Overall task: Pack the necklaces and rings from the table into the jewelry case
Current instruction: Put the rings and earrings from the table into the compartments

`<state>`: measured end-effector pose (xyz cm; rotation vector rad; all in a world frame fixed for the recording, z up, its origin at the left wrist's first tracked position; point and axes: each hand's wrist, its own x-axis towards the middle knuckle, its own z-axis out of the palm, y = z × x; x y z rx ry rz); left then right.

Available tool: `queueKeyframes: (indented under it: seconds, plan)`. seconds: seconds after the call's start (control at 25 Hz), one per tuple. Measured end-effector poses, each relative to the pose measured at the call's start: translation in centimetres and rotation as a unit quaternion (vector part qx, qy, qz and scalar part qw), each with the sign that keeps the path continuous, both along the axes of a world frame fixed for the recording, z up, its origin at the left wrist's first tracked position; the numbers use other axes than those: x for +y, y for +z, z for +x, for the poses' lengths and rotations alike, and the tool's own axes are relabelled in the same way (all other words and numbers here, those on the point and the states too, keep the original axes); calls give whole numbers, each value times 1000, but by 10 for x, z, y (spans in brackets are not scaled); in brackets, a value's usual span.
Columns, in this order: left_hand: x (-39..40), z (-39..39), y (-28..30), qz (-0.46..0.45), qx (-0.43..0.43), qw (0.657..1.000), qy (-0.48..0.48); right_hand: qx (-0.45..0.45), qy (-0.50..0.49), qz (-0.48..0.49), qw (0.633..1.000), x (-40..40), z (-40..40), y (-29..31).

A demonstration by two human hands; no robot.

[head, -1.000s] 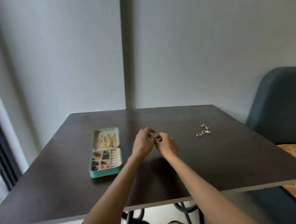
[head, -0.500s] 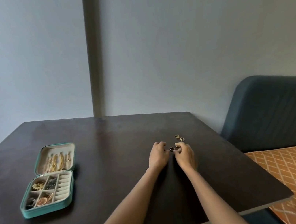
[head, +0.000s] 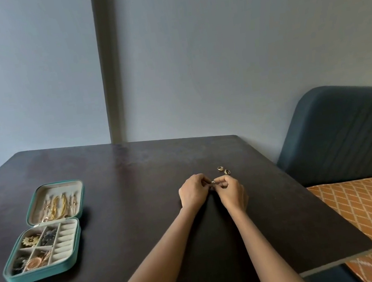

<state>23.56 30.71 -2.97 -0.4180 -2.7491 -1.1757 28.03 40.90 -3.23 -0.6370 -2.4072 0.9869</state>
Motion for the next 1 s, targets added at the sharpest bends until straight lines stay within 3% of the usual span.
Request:
queueKeyframes:
  seconds: [0.24, 0.44, 0.68, 1.0]
  plan:
    - [-11, 0, -4, 205, -54, 976, -45, 48, 67, -85, 993, -3, 4, -5]
    - [-28, 10, -4, 280, -60, 956, -64, 95, 131, -124, 979, -16, 20, 0]
    - [-76, 13, 17, 245, -72, 960, -113, 139, 150, -180, 962, -51, 26, 6]
    - [-193, 9, 56, 151, -55, 974, -161, 113, 274, -173, 939, -130, 3, 38]
